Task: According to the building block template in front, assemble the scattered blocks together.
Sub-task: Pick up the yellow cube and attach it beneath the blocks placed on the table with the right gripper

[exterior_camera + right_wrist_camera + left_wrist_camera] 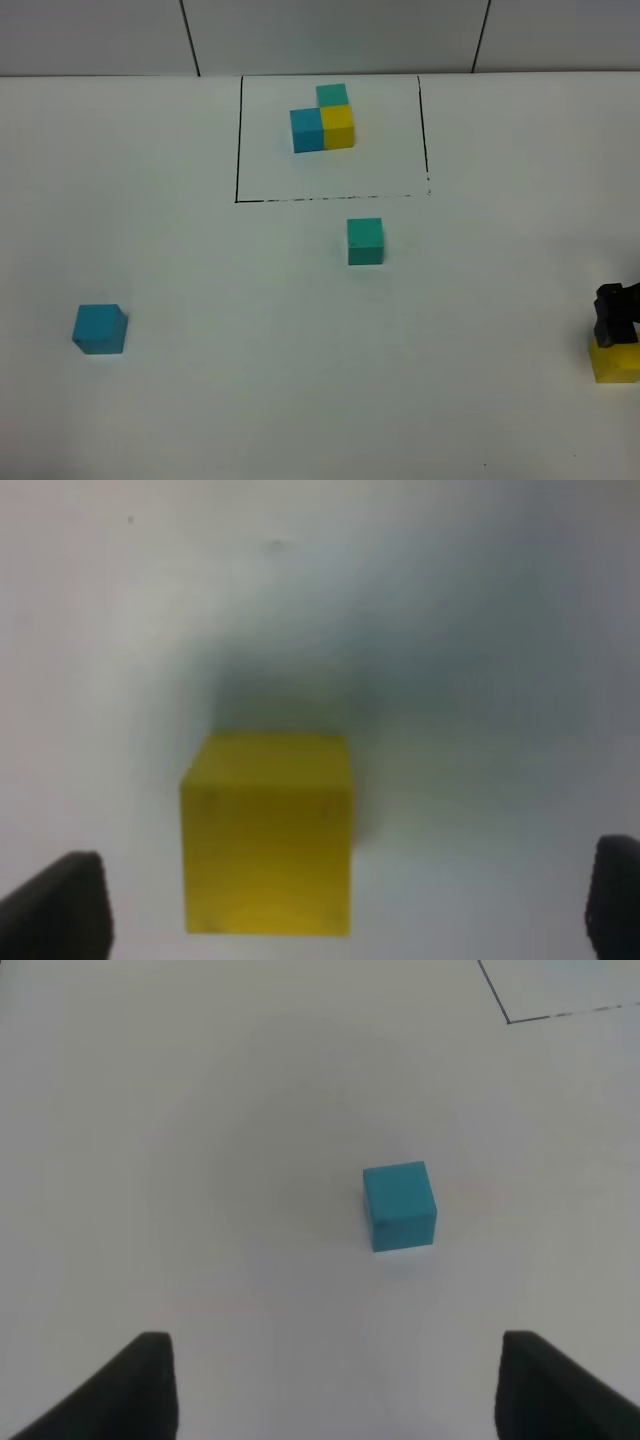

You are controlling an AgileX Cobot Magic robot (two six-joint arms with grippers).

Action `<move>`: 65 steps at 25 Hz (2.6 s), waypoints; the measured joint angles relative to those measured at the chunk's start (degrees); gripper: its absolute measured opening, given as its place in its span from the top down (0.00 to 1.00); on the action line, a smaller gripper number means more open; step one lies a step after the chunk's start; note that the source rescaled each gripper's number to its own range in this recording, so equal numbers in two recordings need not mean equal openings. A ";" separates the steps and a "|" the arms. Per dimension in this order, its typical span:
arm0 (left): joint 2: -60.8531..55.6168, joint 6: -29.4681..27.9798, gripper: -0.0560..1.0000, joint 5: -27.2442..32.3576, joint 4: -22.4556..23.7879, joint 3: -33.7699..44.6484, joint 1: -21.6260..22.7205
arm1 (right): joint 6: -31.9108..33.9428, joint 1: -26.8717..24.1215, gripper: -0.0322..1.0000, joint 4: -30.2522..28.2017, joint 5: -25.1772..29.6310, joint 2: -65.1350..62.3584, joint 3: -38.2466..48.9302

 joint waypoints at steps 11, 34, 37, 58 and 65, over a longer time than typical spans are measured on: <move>0.00 -0.06 0.44 0.00 0.00 0.00 0.00 | -0.23 0.00 0.10 3.50 -7.15 0.00 6.43; 0.00 -0.06 0.44 0.00 0.00 0.00 0.00 | -0.30 0.51 0.39 4.36 -11.21 8.66 7.16; 0.00 -0.06 0.44 0.00 0.00 0.00 0.00 | -0.24 1.08 0.71 4.36 -11.35 8.68 6.35; 0.00 -0.06 0.44 0.00 0.00 0.00 0.00 | 25.68 28.94 0.95 6.25 -3.91 3.54 2.39; 0.00 -0.06 0.44 0.00 0.00 0.00 0.00 | 35.43 38.88 0.95 3.51 0.48 12.53 -13.80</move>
